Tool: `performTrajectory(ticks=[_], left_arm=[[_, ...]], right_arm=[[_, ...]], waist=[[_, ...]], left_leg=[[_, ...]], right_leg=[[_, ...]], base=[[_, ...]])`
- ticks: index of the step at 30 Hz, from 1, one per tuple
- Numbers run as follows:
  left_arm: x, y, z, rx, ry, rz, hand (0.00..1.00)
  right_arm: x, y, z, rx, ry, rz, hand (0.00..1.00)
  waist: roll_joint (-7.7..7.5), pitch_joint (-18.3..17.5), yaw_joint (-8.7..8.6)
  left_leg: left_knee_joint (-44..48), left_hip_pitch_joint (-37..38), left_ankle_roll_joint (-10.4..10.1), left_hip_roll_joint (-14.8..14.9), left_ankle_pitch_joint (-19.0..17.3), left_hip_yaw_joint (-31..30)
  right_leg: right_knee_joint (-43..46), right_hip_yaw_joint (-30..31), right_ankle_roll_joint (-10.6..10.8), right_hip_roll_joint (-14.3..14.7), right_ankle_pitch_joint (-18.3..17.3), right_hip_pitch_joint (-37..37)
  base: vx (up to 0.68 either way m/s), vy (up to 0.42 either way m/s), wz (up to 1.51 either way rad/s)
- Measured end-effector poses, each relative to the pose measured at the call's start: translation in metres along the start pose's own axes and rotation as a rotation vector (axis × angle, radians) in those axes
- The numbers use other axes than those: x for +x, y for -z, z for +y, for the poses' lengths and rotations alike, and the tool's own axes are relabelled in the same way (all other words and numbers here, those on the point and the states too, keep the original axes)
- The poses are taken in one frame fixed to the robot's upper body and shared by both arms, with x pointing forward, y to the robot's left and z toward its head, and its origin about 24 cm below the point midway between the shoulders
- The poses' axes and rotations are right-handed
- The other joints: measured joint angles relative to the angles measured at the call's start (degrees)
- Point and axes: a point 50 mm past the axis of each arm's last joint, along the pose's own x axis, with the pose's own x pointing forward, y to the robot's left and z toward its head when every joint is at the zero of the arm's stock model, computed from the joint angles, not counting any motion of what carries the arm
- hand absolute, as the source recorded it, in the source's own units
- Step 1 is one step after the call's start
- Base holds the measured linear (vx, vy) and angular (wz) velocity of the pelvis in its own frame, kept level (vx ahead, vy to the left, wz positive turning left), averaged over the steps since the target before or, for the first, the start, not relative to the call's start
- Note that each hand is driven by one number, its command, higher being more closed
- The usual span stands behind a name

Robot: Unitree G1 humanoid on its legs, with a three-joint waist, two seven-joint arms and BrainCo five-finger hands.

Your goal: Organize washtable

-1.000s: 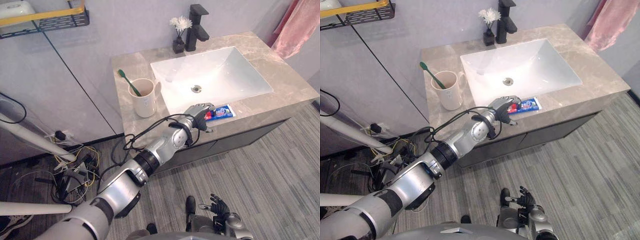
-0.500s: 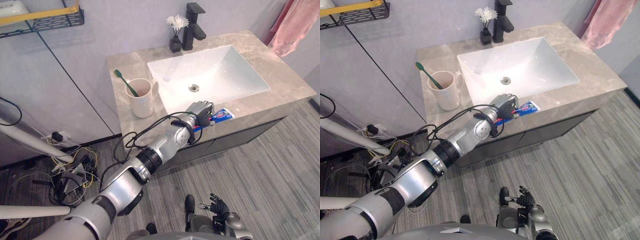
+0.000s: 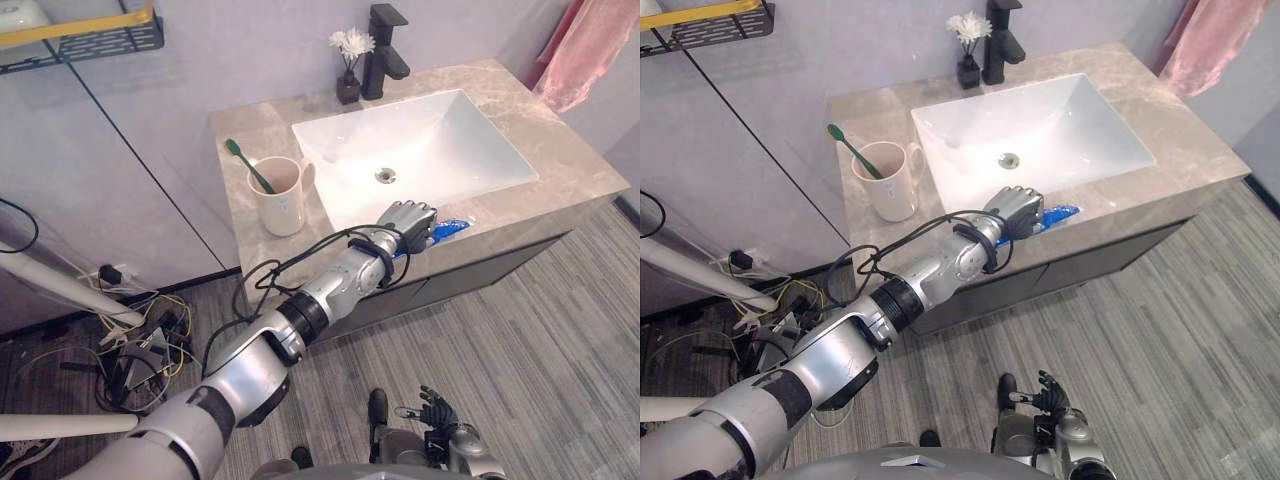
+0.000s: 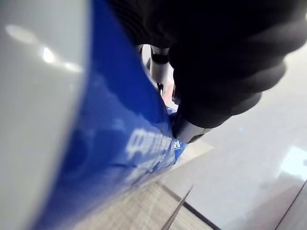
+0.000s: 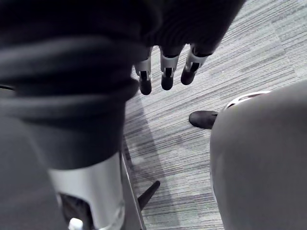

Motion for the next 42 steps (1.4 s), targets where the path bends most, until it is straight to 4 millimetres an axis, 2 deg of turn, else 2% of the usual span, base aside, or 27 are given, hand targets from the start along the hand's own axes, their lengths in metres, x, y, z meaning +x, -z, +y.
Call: performTrajectory(ticks=[5,10,15,20,25,28,31,34,35,37,40,42], left_arm=[[-0.001,0.0,0.0,0.011,0.0,-0.012,1.0],[-0.005,0.005,0.01,0.036,-0.026,-0.022,1.0],[-0.009,0.007,0.035,0.048,-0.126,-0.046,1.0],[-0.009,-0.002,0.051,0.05,-0.213,-0.094,1.0],[-0.012,0.01,0.071,0.065,-0.297,-0.063,1.0],[-0.016,0.018,0.078,0.082,-0.321,-0.044,1.0],[-0.021,0.022,0.09,0.097,-0.367,-0.038,1.0],[-0.025,0.031,0.105,0.103,-0.423,-0.005,1.0],[-0.026,0.031,0.107,0.104,-0.429,-0.002,1.0],[-0.027,0.03,0.109,0.108,-0.435,-0.009,1.0],[-0.028,0.024,0.114,0.113,-0.456,-0.037,1.0],[-0.029,0.018,0.118,0.113,-0.474,-0.062,1.0]], right_arm=[[0.0,-0.001,0.0,-0.001,0.001,-0.006,0.0],[0.0,-0.001,-0.001,0.005,0.006,-0.008,0.0],[-0.001,0.001,-0.003,0.026,0.026,-0.005,0.0],[-0.002,0.004,-0.007,0.046,0.046,0.002,0.0],[-0.006,0.007,-0.011,0.066,0.066,-0.018,0.0],[-0.013,0.008,-0.015,0.069,0.074,-0.056,0.0],[-0.028,0.01,-0.018,0.052,0.038,-0.116,0.0],[-0.052,0.012,-0.013,0.081,-0.051,-0.193,0.0],[-0.064,0.009,-0.008,0.088,-0.103,-0.238,0.0],[-0.073,0.002,-0.005,0.131,-0.152,-0.292,0.0],[-0.096,-0.029,-0.001,0.216,-0.256,-0.469,0.0],[-0.113,-0.063,0.0,0.278,-0.346,-0.639,0.0]], waist=[[0.01,0.0,-0.24],[0.05,0.0,-0.28],[0.15,0.1,-0.11],[0.24,0.0,0.4],[0.28,0.0,1.16],[0.28,0.0,1.21],[0.19,-0.1,1.33],[0.12,-0.2,1.11],[0.11,-0.2,0.57],[0.0,-0.2,0.13],[-0.63,-0.6,-0.44],[-1.54,-1.3,-0.17]], left_leg=[[0.0,0.0,0.0,0.1,0.0,0.1],[0.0,0.0,0.0,0.1,0.0,0.1],[0.0,-0.1,0.0,0.1,0.0,0.0],[0.2,-0.7,0.0,-0.5,0.0,0.1],[0.8,-1.0,0.1,-1.2,0.0,1.8],[1.3,-1.1,0.5,-1.4,-0.2,2.1],[2.8,-2.1,1.7,-1.4,-1.0,3.8],[3.8,-2.7,2.4,-1.5,-1.8,6.7],[4.1,-2.6,2.4,-1.4,-2.1,7.4],[4.2,-2.6,2.4,-1.5,-2.2,7.9],[4.8,-2.7,2.7,-1.5,-2.5,8.0],[5.5,-3.0,3.0,-1.3,-2.7,8.0]], right_leg=[[0.0,0.1,0.0,0.1,0.0,0.0],[0.0,0.1,0.0,0.1,0.0,-0.1],[0.0,0.1,0.0,0.0,0.0,-0.2],[0.1,0.6,0.3,-0.3,0.4,-0.9],[0.3,3.1,0.5,-0.8,1.5,-2.0],[0.3,3.5,0.4,-0.9,1.8,-2.1],[0.3,5.5,0.4,-0.7,2.6,-3.2],[0.4,8.2,0.5,-0.3,3.3,-4.9],[0.4,8.9,0.5,-0.1,3.5,-5.0],[0.4,9.3,0.5,-0.1,3.6,-5.2],[0.4,9.5,0.5,-0.1,3.6,-5.1],[0.4,9.3,0.5,0.3,3.7,-5.0]], base=[[0.0,0.0,0.0],[0.0,0.0,0.0],[0.0,0.0,0.0],[0.0,0.01,-0.02],[-0.03,0.028,-0.2],[-0.05,0.012,-0.07],[-0.06,0.023,-0.31],[-0.04,0.019,-0.49],[-0.01,0.01,-0.38],[-0.01,0.009,-0.17],[-0.01,0.007,-0.04],[-0.01,-0.011,0.04]])
